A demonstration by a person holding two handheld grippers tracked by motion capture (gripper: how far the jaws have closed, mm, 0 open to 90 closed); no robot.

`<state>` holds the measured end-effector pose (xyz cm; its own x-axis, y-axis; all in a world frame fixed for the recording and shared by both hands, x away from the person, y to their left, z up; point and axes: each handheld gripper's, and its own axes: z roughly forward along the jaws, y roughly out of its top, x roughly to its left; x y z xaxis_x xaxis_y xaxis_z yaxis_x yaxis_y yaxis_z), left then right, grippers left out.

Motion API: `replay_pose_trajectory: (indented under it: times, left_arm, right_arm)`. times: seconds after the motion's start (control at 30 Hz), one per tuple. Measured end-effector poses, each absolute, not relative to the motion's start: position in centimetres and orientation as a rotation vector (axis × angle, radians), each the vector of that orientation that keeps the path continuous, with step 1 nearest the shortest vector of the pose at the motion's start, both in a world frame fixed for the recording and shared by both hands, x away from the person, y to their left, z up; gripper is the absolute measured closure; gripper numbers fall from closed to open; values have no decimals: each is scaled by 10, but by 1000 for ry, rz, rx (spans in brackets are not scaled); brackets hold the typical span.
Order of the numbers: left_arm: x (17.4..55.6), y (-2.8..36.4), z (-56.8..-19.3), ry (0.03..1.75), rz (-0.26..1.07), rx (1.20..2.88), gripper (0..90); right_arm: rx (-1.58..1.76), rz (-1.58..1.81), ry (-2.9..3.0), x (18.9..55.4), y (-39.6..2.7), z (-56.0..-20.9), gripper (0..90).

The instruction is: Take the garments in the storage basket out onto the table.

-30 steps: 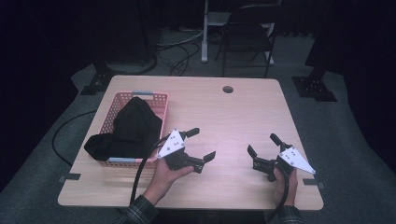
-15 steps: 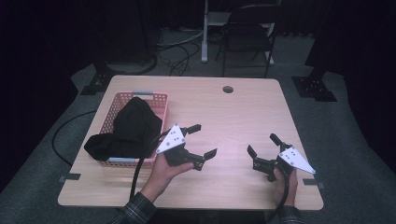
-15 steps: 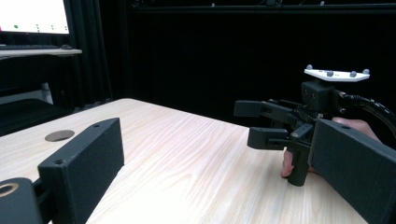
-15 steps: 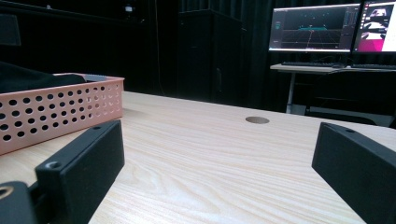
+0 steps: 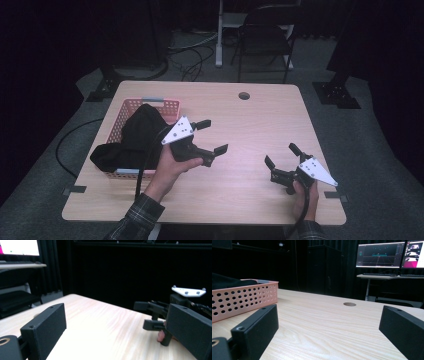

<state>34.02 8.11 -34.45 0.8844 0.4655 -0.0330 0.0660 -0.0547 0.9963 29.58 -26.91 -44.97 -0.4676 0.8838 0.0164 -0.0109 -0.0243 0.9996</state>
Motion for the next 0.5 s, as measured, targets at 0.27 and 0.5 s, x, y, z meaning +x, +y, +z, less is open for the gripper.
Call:
replay_pose_trajectory:
  times: [0.27, 0.5]
  left_arm:
    - [345, 99, -336, 431, 331, 1583, 28]
    - [347, 107, -335, 436, 321, 1598, 29]
  right_arm:
    - [946, 1578, 1527, 296, -269, -450, 19]
    - [946, 1580, 1529, 296, -269, -450, 19]
